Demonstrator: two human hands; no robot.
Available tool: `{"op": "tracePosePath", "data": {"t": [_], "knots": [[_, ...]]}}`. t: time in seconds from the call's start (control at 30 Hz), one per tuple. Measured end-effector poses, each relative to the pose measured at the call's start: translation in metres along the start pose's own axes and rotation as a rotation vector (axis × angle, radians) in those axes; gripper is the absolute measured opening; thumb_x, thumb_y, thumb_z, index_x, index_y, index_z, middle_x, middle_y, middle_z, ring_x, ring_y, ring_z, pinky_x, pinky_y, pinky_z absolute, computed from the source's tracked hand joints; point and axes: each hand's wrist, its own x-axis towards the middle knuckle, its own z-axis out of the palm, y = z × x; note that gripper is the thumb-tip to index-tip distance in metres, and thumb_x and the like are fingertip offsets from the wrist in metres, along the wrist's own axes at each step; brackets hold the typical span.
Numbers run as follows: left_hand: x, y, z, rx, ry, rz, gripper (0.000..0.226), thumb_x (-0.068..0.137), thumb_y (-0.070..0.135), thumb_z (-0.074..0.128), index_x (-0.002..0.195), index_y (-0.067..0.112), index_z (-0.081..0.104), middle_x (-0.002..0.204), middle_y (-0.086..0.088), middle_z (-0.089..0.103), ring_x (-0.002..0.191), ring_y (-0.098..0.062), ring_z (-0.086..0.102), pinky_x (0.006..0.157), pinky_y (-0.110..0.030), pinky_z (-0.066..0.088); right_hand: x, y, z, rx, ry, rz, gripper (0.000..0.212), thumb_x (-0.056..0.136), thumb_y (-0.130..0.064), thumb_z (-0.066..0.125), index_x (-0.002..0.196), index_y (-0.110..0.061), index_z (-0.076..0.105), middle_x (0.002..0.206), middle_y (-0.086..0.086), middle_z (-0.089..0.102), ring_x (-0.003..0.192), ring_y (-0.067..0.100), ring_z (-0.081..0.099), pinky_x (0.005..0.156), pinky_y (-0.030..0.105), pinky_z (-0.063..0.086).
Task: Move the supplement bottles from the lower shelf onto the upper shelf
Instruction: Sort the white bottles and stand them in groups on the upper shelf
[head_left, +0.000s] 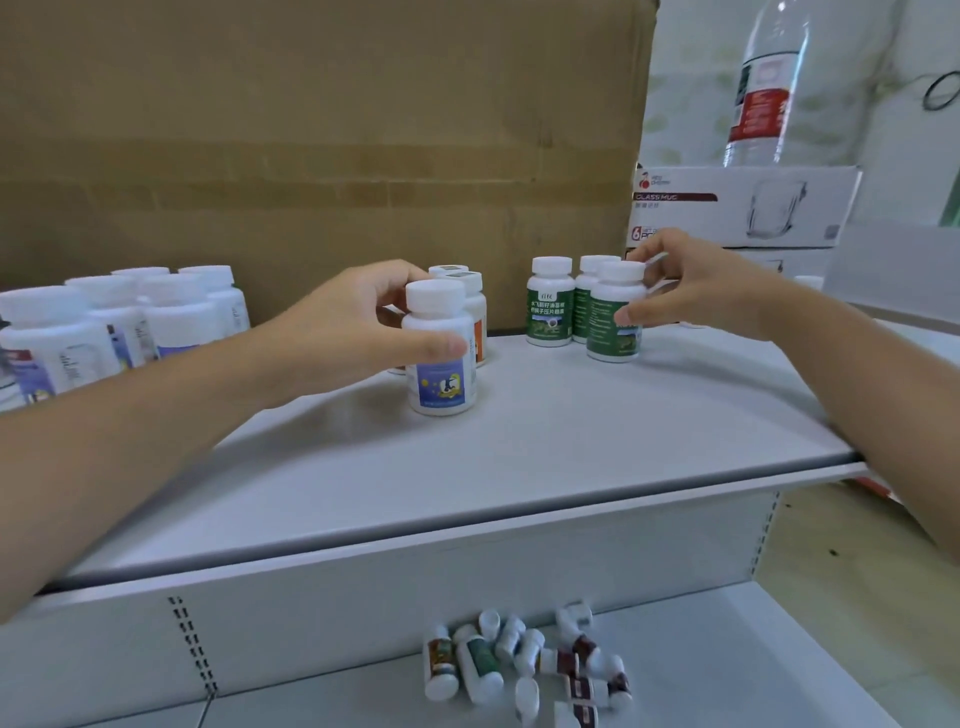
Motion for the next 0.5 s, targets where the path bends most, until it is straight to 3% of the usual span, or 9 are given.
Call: {"op": "tracePosePath", "data": {"t": [0.17, 0.27, 0.33, 0.43, 0.5], "knots": [[-0.004, 0.002, -0.002, -0.02, 0.01, 0.009, 0.06, 0.048, 0.048, 0.082, 0.101, 0.026, 0.065, 0.105, 0.0, 0.072, 0.089, -0.011, 0.07, 0.085, -0.038, 0.059, 0.003, 0.003, 0.0, -0.058, 0.031, -0.011, 0.056, 0.072, -0.011, 0.084, 0.115, -0.017, 0.05, 0.106, 0.009, 0.06, 0.079, 0.016, 0.061, 0.057, 0.016, 0.047], [-0.005, 0.002, -0.006, -0.036, 0.018, 0.005, 0.048, 0.06, 0.032, 0.087, 0.103, 0.028, 0.065, 0.108, -0.002, 0.07, 0.095, -0.021, 0.07, 0.085, -0.043, 0.059, 0.001, 0.002, 0.0, -0.111, 0.069, -0.037, 0.065, 0.071, -0.014, 0.085, 0.124, -0.018, 0.047, 0.108, 0.004, 0.054, 0.086, 0.016, 0.058, 0.061, 0.018, 0.046], [-0.004, 0.004, -0.007, -0.01, 0.006, 0.001, 0.039, 0.072, 0.017, 0.085, 0.104, 0.023, 0.064, 0.106, -0.005, 0.07, 0.097, -0.026, 0.069, 0.084, -0.044, 0.059, -0.002, -0.004, -0.001, -0.187, 0.187, -0.149, 0.066, 0.072, -0.02, 0.085, 0.126, -0.018, 0.046, 0.11, 0.003, 0.051, 0.088, 0.014, 0.053, 0.067, 0.017, 0.044], [-0.004, 0.014, -0.016, 0.01, -0.012, -0.036, 0.033, 0.079, 0.01, 0.077, 0.108, 0.013, 0.062, 0.102, -0.007, 0.071, 0.088, -0.02, 0.071, 0.08, -0.036, 0.06, -0.009, -0.028, 0.004, -0.226, 0.289, -0.377, 0.045, 0.076, -0.025, 0.081, 0.112, -0.021, 0.053, 0.107, 0.001, 0.056, 0.087, 0.012, 0.053, 0.071, 0.015, 0.043], [-0.005, 0.024, -0.028, 0.059, -0.017, -0.066, 0.034, 0.08, 0.013, 0.077, 0.11, 0.014, 0.062, 0.101, -0.004, 0.072, 0.087, -0.014, 0.073, 0.077, -0.029, 0.06, -0.014, -0.049, 0.016, -0.309, 0.153, -0.436, 0.032, 0.079, -0.029, 0.076, 0.105, -0.025, 0.059, 0.104, -0.005, 0.06, 0.088, 0.005, 0.057, 0.076, 0.02, 0.047]]}}
